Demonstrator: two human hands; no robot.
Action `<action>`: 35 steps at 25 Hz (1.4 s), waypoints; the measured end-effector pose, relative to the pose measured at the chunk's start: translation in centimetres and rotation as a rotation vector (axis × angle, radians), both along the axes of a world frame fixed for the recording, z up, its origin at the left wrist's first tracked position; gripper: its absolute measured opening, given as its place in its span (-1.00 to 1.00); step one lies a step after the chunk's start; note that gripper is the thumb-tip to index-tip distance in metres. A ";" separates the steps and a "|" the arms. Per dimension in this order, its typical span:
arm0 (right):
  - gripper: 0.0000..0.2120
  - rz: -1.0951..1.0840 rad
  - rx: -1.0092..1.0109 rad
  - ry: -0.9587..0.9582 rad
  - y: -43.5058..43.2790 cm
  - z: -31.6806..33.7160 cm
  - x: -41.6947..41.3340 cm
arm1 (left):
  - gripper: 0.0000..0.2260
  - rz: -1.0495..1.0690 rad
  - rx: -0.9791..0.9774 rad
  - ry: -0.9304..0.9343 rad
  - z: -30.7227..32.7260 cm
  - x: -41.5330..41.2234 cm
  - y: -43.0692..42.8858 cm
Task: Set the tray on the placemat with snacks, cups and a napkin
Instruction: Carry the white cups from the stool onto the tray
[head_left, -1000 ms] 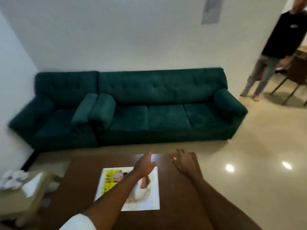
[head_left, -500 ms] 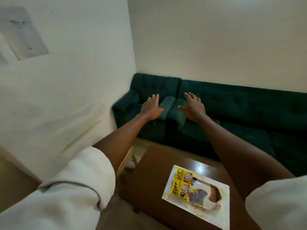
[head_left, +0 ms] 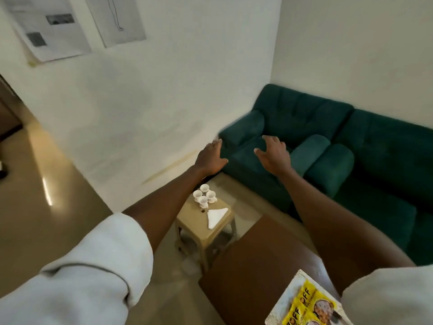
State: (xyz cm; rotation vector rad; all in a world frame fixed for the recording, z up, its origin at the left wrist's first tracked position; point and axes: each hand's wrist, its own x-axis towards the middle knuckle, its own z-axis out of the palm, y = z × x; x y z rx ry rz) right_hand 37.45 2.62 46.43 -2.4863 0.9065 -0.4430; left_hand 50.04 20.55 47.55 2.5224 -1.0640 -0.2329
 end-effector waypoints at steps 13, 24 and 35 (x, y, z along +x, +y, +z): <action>-0.41 0.211 0.269 0.336 1.8 -31.1 20.4 | -0.53 0.587 0.064 0.524 -31.6 14.0 -0.9; -0.23 0.301 0.191 0.491 -0.4 -50.7 32.6 | -0.36 0.525 0.200 0.284 -51.5 23.1 -5.2; -0.14 0.399 0.061 0.663 -1.2 -53.0 37.1 | -0.38 0.485 0.236 0.194 -54.5 27.3 -9.4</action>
